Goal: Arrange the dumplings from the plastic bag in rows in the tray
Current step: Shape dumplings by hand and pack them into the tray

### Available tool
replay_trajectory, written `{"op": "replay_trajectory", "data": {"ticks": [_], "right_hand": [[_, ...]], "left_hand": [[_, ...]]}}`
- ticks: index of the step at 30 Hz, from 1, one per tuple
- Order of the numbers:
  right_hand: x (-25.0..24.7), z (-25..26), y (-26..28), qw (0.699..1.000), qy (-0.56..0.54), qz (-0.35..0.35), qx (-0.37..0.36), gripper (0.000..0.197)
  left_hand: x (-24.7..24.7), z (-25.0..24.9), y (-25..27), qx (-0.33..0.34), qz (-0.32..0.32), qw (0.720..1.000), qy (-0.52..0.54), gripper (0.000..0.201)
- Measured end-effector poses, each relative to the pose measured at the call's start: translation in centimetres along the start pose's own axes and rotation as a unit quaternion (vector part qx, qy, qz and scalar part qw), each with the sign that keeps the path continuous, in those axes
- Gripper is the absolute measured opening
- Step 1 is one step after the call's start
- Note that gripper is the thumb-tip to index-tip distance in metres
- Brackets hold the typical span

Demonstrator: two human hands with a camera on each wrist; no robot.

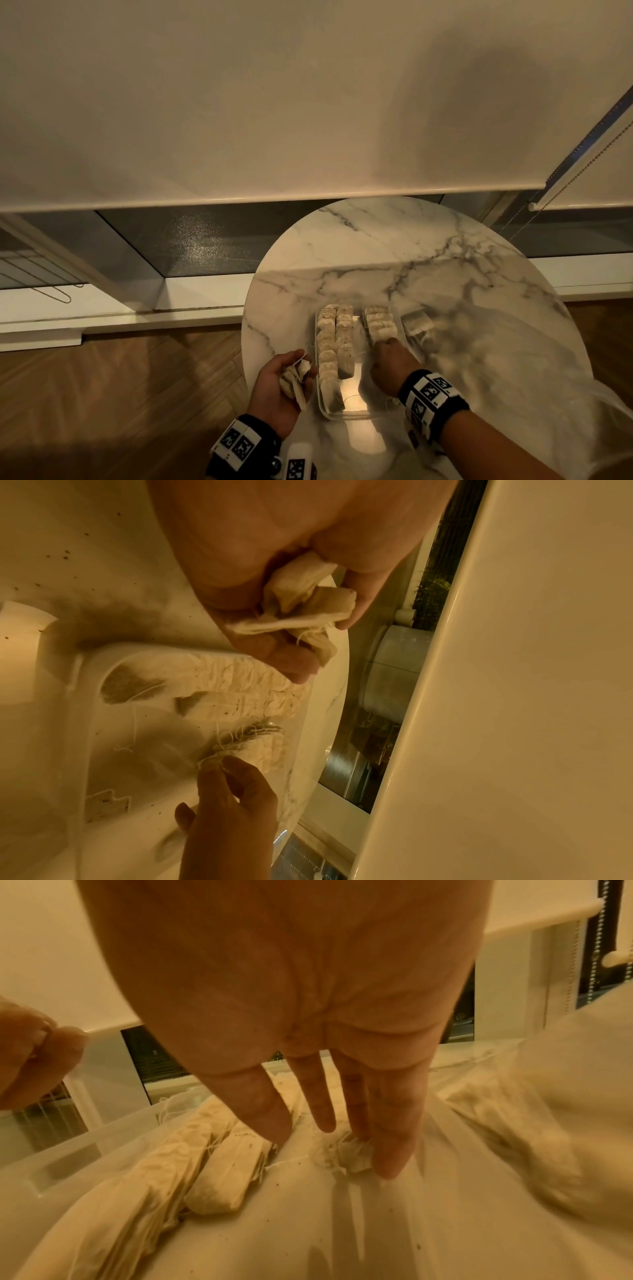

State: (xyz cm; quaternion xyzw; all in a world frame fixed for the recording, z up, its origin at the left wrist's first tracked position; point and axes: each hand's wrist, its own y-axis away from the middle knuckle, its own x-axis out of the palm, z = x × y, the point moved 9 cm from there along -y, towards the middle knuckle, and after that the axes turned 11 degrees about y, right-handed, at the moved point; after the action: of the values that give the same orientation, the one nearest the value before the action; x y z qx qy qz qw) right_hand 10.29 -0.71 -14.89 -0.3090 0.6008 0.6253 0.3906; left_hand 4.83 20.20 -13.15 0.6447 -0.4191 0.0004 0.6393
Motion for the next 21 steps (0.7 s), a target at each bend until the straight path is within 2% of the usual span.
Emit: {"op": "replay_trajectory", "data": {"ticks": [4,6,8,10,12,13,15,17,18,19,21], "right_hand": [[-0.6,0.3,0.5,0.999,-0.024,-0.020,-0.026,0.036],[-2.1,1.7,1.7,0.993,-0.085,-0.043,-0.066,0.030],[-3.9,4.2,4.0,0.973,-0.186,-0.052,-0.131,0.021],[-5.9,6.9,6.7,0.948,-0.245,-0.050,-0.198,0.033],[-6.6,8.9,8.9,0.939,-0.241,-0.032,-0.244,0.046],[-6.5,9.5,9.5,0.940,-0.216,-0.033,-0.261,0.046],[-6.4,10.1,10.0,0.942,-0.165,-0.064,-0.284,0.035],[-6.5,9.9,10.0,0.937,-0.171,-0.097,-0.290,0.020],[-6.6,9.7,9.9,0.934,-0.187,-0.109,-0.285,0.020],[-6.8,9.3,9.9,0.931,-0.207,-0.118,-0.277,0.020],[-7.3,8.5,9.8,0.924,-0.259,-0.121,-0.252,0.023]], "left_hand": [[0.8,0.5,0.7,-0.007,0.024,1.000,0.008,0.020],[0.9,1.0,0.8,-0.017,0.033,0.999,0.022,0.023],[0.8,1.5,0.7,-0.025,0.034,0.999,0.032,0.027],[0.9,1.8,0.6,-0.023,0.042,0.999,0.026,0.027],[1.2,2.2,0.9,-0.024,0.049,0.998,0.019,0.026],[1.2,2.4,0.8,-0.028,0.058,0.998,0.022,0.027],[1.2,2.3,0.6,-0.026,0.068,0.996,0.045,0.031],[1.2,1.8,0.3,-0.003,0.066,0.995,0.074,0.044],[1.5,1.8,0.6,0.003,0.069,0.994,0.087,0.044],[1.8,1.9,0.6,-0.001,0.081,0.993,0.089,0.037],[2.3,2.1,1.4,-0.005,0.085,0.994,0.067,0.011]]}}
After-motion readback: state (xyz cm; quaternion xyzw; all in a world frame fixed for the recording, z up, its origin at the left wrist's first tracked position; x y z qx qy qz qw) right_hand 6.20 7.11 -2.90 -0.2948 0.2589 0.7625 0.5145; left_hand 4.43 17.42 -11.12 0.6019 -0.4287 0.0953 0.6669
